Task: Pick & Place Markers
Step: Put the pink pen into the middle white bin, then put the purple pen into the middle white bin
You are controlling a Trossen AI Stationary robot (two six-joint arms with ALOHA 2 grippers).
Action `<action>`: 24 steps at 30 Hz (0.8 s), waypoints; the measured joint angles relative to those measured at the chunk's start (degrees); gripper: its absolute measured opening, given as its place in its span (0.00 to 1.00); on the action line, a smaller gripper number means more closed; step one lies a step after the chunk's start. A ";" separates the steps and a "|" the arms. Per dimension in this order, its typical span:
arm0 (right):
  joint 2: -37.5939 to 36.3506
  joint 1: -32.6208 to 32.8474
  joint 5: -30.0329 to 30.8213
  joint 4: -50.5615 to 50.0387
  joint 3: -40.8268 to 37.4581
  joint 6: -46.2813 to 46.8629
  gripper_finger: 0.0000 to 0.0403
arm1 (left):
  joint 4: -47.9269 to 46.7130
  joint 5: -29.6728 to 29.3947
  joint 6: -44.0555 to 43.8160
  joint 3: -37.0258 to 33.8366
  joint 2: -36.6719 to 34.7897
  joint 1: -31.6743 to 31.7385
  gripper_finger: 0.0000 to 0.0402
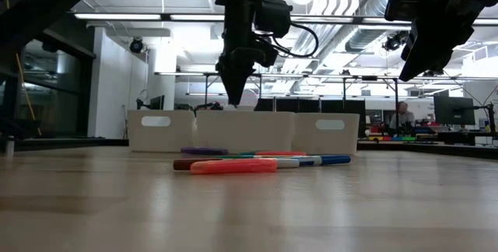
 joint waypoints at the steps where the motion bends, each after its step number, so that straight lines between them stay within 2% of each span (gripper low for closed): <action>1: 0.00 0.00 -0.04 0.00 0.00 0.00 0.00 | 0.00 -0.02 0.00 0.00 0.00 0.00 0.23; 15: 0.00 0.00 -0.46 0.00 0.00 -0.44 0.00 | -2.88 0.59 -1.51 0.00 0.00 -1.48 0.26; 24: 0.00 0.00 -0.44 -0.56 0.00 -0.59 0.00 | -4.61 0.44 -2.04 0.00 -0.02 -7.86 0.25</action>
